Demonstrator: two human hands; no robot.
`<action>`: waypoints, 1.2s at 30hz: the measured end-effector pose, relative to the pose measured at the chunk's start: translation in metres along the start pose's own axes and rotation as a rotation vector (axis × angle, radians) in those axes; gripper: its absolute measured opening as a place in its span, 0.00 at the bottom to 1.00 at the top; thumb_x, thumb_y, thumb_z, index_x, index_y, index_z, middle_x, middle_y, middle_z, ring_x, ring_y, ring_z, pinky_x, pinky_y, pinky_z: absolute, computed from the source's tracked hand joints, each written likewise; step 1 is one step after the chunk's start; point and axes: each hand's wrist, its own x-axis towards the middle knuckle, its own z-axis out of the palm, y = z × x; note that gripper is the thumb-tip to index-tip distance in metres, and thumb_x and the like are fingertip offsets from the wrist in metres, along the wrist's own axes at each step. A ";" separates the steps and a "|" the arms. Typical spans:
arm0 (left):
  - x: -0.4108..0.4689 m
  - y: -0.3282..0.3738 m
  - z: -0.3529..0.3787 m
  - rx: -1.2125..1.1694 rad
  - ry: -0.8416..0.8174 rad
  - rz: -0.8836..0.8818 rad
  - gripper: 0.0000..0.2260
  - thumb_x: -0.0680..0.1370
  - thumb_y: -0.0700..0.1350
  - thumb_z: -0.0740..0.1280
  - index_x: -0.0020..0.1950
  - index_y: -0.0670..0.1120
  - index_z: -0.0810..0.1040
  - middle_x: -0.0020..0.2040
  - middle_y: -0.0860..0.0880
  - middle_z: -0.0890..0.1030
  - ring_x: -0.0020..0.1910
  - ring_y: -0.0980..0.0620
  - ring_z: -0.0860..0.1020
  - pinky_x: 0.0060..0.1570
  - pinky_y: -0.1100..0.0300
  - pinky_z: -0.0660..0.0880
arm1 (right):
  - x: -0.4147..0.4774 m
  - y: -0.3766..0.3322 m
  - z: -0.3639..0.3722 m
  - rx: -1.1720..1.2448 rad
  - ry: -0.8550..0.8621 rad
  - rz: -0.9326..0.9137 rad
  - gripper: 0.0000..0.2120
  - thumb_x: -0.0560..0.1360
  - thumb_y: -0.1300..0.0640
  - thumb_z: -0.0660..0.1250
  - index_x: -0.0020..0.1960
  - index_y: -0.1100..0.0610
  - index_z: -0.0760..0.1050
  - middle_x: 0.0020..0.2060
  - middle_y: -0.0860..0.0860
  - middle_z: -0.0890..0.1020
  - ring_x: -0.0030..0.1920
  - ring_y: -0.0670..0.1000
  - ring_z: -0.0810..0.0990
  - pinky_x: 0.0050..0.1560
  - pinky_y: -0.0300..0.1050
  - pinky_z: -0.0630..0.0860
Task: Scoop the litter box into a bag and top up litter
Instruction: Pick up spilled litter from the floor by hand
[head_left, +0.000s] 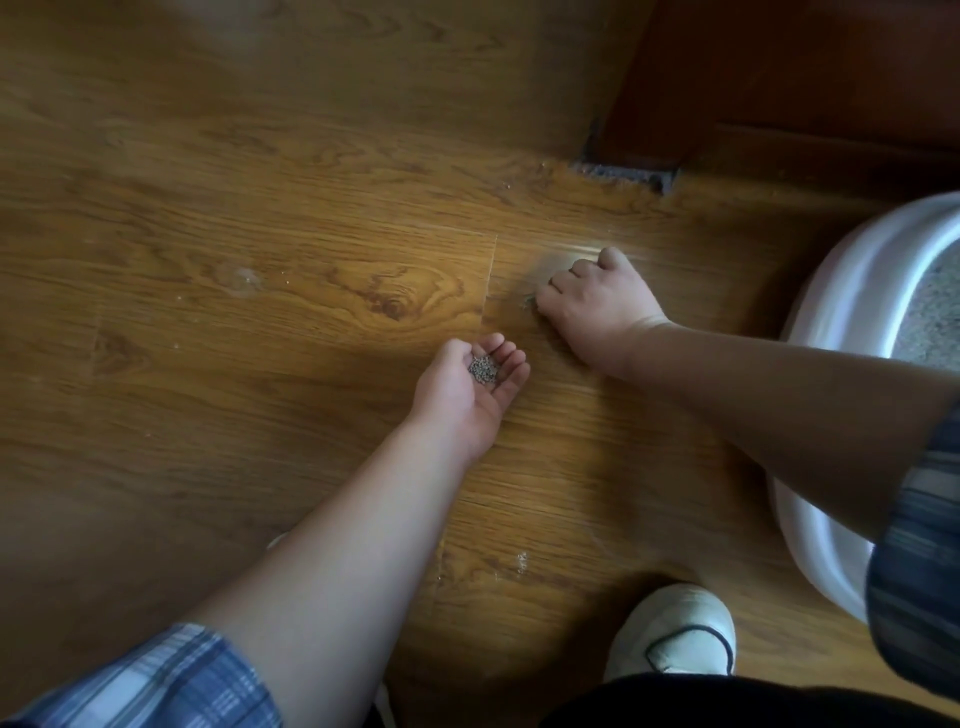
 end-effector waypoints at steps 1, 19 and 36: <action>-0.002 0.000 0.000 0.001 -0.002 -0.002 0.14 0.80 0.40 0.54 0.43 0.39 0.77 0.37 0.44 0.79 0.37 0.48 0.80 0.41 0.56 0.81 | 0.001 0.000 -0.001 -0.008 -0.004 -0.005 0.11 0.78 0.56 0.55 0.55 0.53 0.74 0.48 0.52 0.81 0.51 0.57 0.79 0.54 0.54 0.69; -0.006 -0.032 0.002 -0.002 -0.093 -0.118 0.11 0.77 0.44 0.57 0.50 0.43 0.79 0.52 0.42 0.82 0.58 0.45 0.79 0.63 0.54 0.73 | -0.052 -0.070 -0.030 0.195 0.152 -0.030 0.04 0.70 0.59 0.65 0.44 0.53 0.76 0.36 0.50 0.82 0.36 0.55 0.81 0.39 0.47 0.67; 0.003 -0.016 -0.010 0.029 -0.035 -0.049 0.11 0.80 0.43 0.56 0.48 0.44 0.77 0.43 0.45 0.84 0.47 0.48 0.83 0.49 0.58 0.79 | -0.043 -0.066 -0.026 0.315 0.233 -0.087 0.10 0.72 0.55 0.62 0.53 0.55 0.74 0.44 0.52 0.79 0.43 0.57 0.78 0.42 0.50 0.72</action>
